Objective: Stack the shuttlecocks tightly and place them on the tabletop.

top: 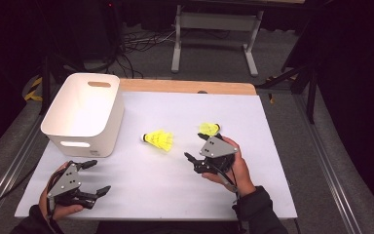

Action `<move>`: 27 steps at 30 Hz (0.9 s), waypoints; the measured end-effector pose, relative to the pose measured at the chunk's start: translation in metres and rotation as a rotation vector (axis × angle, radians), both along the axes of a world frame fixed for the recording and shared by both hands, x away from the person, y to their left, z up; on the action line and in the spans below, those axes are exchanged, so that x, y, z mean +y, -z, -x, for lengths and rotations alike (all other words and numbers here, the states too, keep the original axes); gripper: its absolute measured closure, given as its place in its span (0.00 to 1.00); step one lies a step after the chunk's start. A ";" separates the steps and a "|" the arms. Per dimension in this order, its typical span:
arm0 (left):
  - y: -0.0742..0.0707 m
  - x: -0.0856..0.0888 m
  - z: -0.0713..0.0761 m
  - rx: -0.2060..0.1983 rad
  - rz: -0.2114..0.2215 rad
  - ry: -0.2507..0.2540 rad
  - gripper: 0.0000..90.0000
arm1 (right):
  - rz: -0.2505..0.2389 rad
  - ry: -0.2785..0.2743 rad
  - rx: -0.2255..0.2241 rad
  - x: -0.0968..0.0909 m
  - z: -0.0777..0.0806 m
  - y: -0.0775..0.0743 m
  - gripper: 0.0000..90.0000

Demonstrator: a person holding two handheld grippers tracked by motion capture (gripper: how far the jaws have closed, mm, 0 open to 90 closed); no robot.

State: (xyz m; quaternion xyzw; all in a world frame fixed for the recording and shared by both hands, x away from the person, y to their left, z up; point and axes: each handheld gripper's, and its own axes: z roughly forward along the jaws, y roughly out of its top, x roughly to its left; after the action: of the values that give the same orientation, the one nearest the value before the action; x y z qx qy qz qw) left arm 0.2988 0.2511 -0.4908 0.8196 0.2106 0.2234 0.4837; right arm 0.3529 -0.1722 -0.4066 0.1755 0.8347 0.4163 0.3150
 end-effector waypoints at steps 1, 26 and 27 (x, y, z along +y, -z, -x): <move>0.000 0.000 0.000 0.000 0.001 0.000 0.10 | 0.000 0.000 0.000 0.000 0.000 0.000 0.32; -0.001 -0.001 0.001 -0.009 -0.007 -0.007 0.10 | 0.030 0.111 0.010 -0.046 0.016 0.015 0.27; -0.001 -0.001 0.001 -0.009 -0.011 -0.007 0.10 | 0.032 0.116 0.013 -0.048 0.016 0.017 0.27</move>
State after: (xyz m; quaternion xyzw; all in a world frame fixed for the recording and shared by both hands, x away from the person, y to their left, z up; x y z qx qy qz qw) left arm 0.2979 0.2501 -0.4902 0.8204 0.2102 0.2300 0.4795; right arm 0.3366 -0.2198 -0.4235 0.2210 0.8317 0.3828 0.3359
